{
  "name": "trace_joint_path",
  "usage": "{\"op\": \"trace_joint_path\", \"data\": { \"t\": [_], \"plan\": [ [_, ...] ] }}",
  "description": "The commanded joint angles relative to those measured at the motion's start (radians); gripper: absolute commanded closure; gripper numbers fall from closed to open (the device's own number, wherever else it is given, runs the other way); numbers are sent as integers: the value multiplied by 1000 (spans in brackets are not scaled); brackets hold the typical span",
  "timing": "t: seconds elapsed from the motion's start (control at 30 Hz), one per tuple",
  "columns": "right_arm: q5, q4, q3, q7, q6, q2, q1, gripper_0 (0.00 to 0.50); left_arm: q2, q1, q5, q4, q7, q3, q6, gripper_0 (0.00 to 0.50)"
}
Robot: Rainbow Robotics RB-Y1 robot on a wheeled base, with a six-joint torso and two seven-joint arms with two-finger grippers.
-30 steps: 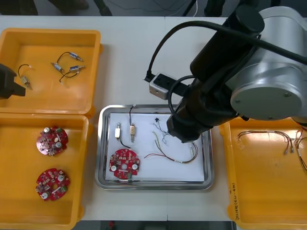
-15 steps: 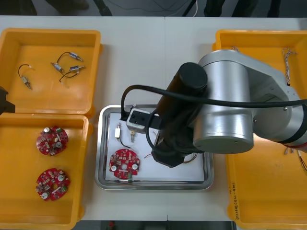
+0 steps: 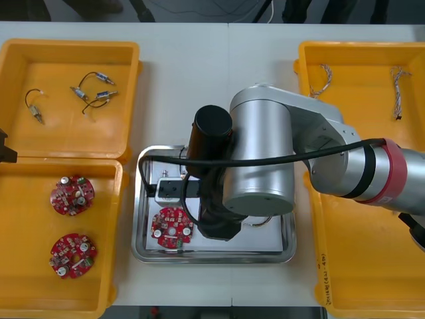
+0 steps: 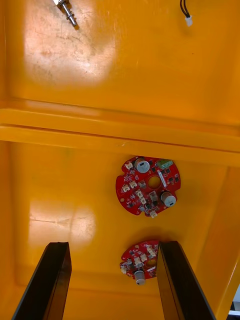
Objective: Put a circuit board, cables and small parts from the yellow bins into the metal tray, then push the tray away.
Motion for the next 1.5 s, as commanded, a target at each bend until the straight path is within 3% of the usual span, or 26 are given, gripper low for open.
{"op": "trace_joint_path", "data": {
  "t": [0.03, 0.33, 1.07, 1.5],
  "plan": [
    [8, -7, 72, 63, -26, 21, -49, 0, 46, 18, 2, -37, -85, 32, 6, 0],
    [94, -7, 210, 50, -54, 24, -43, 0, 47, 18, 6, -37, -85, 32, 6, 0],
    [238, -7, 248, -5, -49, 76, 139, 0, 47, 18, 6, -37, -85, 32, 6, 0],
    [359, -9, 308, -42, -45, 93, 177, 0, 47, 18, 6, -37, -85, 32, 6, 0]
  ]
}}
